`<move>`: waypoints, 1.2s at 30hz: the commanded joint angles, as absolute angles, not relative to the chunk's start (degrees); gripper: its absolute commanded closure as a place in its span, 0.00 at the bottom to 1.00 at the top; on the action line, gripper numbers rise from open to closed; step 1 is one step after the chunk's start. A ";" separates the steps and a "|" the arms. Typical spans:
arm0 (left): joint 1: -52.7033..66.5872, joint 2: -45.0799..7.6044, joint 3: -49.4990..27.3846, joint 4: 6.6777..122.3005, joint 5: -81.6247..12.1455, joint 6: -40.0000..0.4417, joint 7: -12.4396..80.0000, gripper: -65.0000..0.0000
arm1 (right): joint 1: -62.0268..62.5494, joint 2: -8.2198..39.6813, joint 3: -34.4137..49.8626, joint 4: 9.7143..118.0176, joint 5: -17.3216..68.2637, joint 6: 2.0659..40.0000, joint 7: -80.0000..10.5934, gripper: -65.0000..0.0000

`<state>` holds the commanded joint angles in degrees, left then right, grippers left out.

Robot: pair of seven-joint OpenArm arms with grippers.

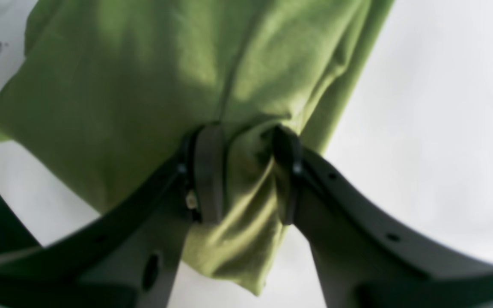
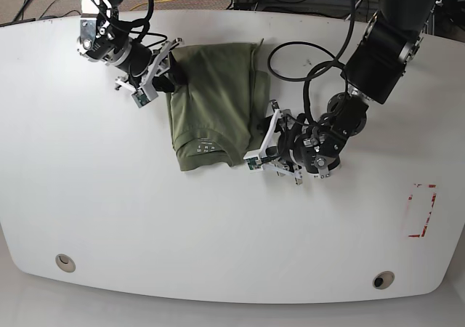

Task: Layout the t-shirt on the table in an organized manner, then fold the t-shirt properly
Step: 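Hold the bundle with both grippers and square it into a neat rectangle, then release the bundle with the left gripper and grasp it with the right gripper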

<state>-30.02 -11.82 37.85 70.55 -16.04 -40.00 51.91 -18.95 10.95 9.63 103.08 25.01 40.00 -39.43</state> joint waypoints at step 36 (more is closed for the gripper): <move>3.21 1.71 39.34 96.92 20.35 -1.54 19.56 0.51 | -14.90 22.90 23.87 112.84 25.01 40.00 -42.51 0.70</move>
